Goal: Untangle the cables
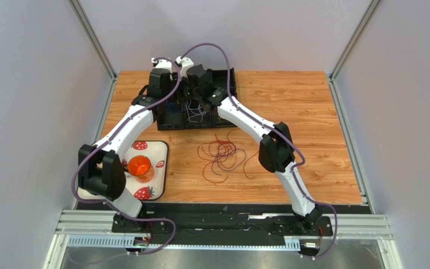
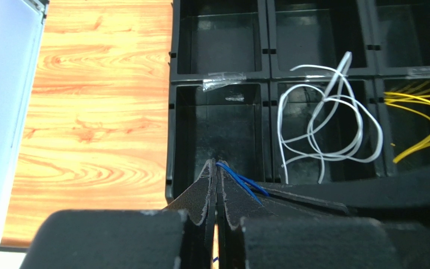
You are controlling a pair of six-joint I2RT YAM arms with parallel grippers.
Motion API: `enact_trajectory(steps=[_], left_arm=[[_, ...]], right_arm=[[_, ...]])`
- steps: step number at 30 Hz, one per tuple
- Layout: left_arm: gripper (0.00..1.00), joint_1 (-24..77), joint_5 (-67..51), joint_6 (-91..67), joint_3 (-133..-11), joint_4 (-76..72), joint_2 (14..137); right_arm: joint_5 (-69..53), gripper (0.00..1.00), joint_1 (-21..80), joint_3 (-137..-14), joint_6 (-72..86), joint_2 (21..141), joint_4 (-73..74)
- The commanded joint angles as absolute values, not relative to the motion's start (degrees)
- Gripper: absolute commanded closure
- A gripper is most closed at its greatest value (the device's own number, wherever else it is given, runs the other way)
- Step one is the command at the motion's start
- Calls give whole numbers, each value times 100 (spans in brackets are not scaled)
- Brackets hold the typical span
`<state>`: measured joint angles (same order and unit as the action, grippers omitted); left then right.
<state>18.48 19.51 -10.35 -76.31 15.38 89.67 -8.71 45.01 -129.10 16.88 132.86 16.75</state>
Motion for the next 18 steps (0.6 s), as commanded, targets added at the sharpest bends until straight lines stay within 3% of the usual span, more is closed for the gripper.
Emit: enact_trajectory(steps=[1, 7, 9, 10, 11, 12, 14, 15, 16, 18], left_arm=[[100, 1740, 1819, -967, -8032, 1336, 9368], [100, 1521, 1820, -870, -8358, 1195, 9878], [100, 1459, 1784, -879, -8428, 1187, 9975], [100, 1442, 1775, -905, -8490, 1178, 10071], [100, 1433, 1775, -931, -8525, 1186, 10124], [100, 1407, 1775, -940, -8569, 1204, 10177], [88, 1380, 1706, -1028, -8814, 1396, 10379], [81, 1354, 1696, -1063, -8911, 1502, 10449], [66, 1345, 1696, -1133, -9086, 1677, 10572], [60, 1327, 1653, -1186, -9176, 1766, 10626]], right_arm=[[-906, 100, 4430, -13263, 1959, 13613, 792], [-888, 100, 4342, -13798, 2083, 14088, 668], [-870, 87, 4342, -13808, 2074, 14150, 590], [-844, 75, 4342, -13799, 2074, 14159, 571], [-826, 55, 4333, -13799, 2066, 14150, 554], [-800, 47, 4342, -13799, 2057, 14150, 545], [-765, 34, 4342, -13799, 2039, 14142, 536], [-773, 33, 4342, -13808, 2022, 14115, 545], [-791, 33, 4342, -13799, 2030, 14098, 528], [-791, 32, 4342, -13790, 1978, 14036, 554]])
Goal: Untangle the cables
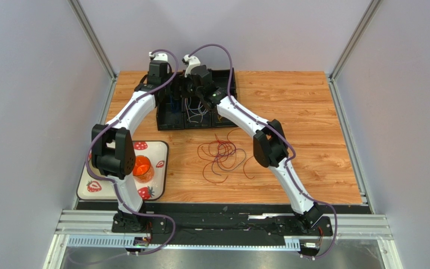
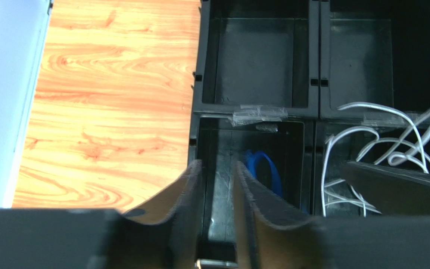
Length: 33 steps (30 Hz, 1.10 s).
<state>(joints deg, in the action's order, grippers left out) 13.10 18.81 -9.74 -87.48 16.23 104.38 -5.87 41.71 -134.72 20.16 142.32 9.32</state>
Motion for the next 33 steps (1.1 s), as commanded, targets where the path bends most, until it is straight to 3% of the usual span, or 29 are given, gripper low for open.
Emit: enact_trajectory(steps=[1, 5, 13, 20, 25, 33], left_arm=[[56, 1327, 1609, -1195, -9167, 1749, 10609], [50, 1327, 1626, -1195, -9106, 1758, 10503], [46, 1310, 1522, -1125, -9149, 2187, 10432], [53, 1310, 1951, -1652, -9536, 3305, 11136], [53, 1292, 1970, -1749, -9422, 3287, 10881], [49, 1292, 1548, -1731, -9221, 3146, 10048]], right_arm=[[-765, 32, 4333, -13790, 1960, 14010, 562], [-651, 32, 4342, -13659, 1855, 13826, 606], [333, 36, 4342, -13395, 1810, 13395, 1308], [1028, 38, 4333, -12885, 1811, 13157, 2003], [1125, 39, 4333, -13017, 1661, 13175, 2478], [1283, 42, 4333, -11780, 1679, 12297, 2470]])
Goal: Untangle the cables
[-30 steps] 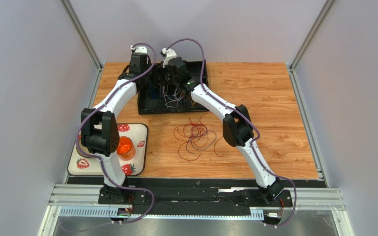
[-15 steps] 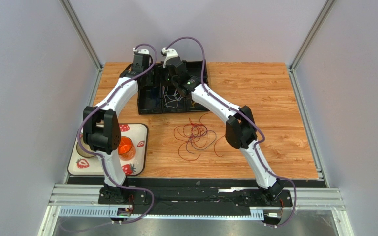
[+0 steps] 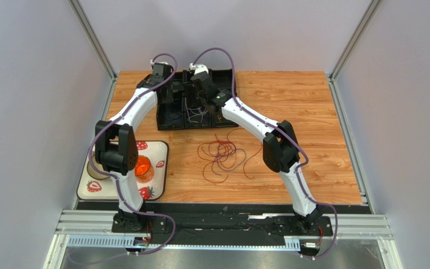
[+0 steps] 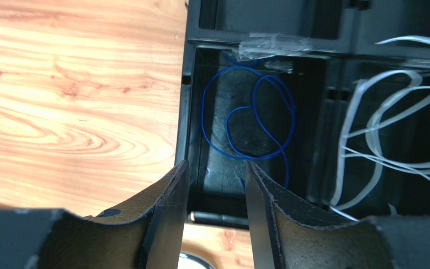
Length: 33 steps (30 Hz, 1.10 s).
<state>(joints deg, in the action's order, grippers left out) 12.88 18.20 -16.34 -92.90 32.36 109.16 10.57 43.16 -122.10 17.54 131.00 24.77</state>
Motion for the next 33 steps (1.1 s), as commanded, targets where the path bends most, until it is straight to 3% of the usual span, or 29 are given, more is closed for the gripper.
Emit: enact_trajectory(steps=[1, 5, 8, 12, 21, 33], left_arm=[[49, 1292, 1486, -1749, -9150, 3146, 9942], [46, 1344, 1231, -1907, -8737, 3129, 9405], [32, 1493, 1099, -2030, -8333, 3067, 8948], [25, 1959, 1168, -2065, -7946, 3058, 8474], [27, 3128, 1091, -2320, -7235, 2796, 8025], [36, 4297, 1037, -2803, -6724, 2066, 8736]], right_arm=[[1292, 42, 4333, -11656, 1679, 12044, 2461], [1292, 41, 4333, -11137, 1652, 11401, 2820], [1432, 42, 4333, -10584, 1652, 10831, 3014], [1915, 44, 4333, -9468, 1863, 9951, 2936], [1934, 42, 4315, -7044, 2688, 8377, 2743], [2013, 43, 4324, -5248, 3173, 6988, 2487]])
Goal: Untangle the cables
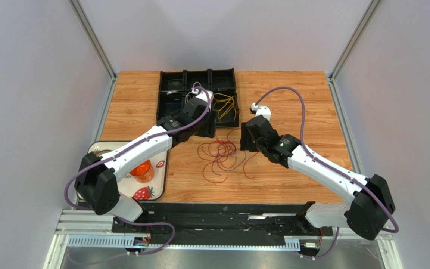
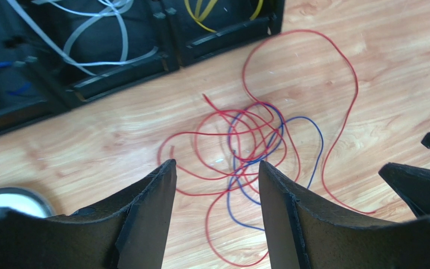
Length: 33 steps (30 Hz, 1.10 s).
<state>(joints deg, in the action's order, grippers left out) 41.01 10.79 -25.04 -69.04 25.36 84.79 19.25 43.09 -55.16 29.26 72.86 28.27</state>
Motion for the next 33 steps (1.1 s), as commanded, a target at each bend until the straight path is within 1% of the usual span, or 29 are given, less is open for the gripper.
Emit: enact_trajectory(steps=[1, 5, 9, 13, 15, 16, 21, 25, 27, 30, 33], left_arm=[[37, 4402, 1055, -2839, -6680, 1996, 8789], [38, 4623, 1090, -3058, -6487, 1750, 9157], [38, 4781, 1011, -3138, -6469, 1688, 9448], [39, 4904, 1124, -3252, -6469, 1687, 9615], [41, 4913, 1212, -3278, -6469, 1705, 9703], [43, 4922, 1239, -3322, -6460, 1714, 9738], [46, 4939, 1310, -3428, -6460, 1740, 9993], [51, 4975, 1397, -3533, -6460, 1793, 10116], [52, 4983, 1415, -3533, -6460, 1793, 10134], [58, 4983, 1441, -3533, -6460, 1793, 10169], [73, 4992, 1441, -3533, -6486, 1819, 10178]], right_arm=[[1978, 43, 4316, -5177, 3182, 6953, 2479], [1759, 43, 4315, -4809, 3225, 6856, 2417], [1258, 44, 4315, -4501, 3260, 6785, 2206], [1116, 44, 4315, -4368, 3331, 6785, 2109], [1090, 45, 4315, -4359, 3331, 6803, 2109], [1081, 45, 4315, -4342, 3322, 6820, 2118], [1072, 45, 4315, -4298, 3296, 6768, 2118], [1081, 45, 4315, -4236, 3296, 6741, 2127], [1072, 45, 4315, -4219, 3287, 6741, 2118], [1046, 46, 4315, -4210, 3305, 6750, 2109], [1037, 46, 4315, -4219, 3287, 6759, 2109]])
